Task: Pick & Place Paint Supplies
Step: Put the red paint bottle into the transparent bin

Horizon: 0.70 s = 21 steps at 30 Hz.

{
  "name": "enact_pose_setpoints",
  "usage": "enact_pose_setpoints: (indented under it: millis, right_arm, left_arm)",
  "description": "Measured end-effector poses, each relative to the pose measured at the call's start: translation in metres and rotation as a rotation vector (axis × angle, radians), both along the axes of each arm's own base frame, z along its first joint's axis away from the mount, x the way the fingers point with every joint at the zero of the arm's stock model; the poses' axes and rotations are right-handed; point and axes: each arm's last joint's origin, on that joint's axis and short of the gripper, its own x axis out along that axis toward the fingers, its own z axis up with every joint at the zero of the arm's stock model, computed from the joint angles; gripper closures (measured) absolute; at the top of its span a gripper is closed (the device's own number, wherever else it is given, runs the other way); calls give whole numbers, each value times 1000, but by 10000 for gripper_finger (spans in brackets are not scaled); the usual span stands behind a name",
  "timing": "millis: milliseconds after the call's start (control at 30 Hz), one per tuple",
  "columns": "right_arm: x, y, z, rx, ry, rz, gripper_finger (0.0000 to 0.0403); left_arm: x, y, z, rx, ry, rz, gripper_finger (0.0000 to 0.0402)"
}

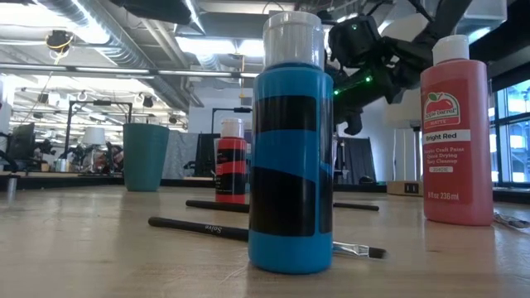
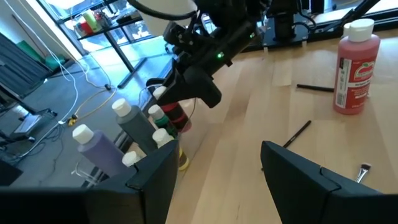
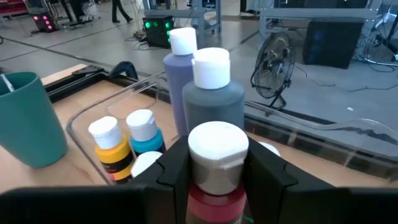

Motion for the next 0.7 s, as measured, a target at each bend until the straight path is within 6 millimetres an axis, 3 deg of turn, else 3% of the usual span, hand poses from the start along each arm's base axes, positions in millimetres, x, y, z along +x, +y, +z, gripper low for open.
enact_pose_setpoints:
  millis: [200, 433, 700]
  right_arm:
    - [10, 4, 5, -13, 9, -6, 289]
    - [27, 4, -16, -33, 83, -41, 289]
    - [29, 2, -25, -35, 92, -90, 289]
  left_arm:
    - [-1, 0, -1, -13, 5, 7, 178]
    - [0, -1, -2, -50, 10, -33, 178]
    - [0, -2, -2, -69, 19, -63, 178]
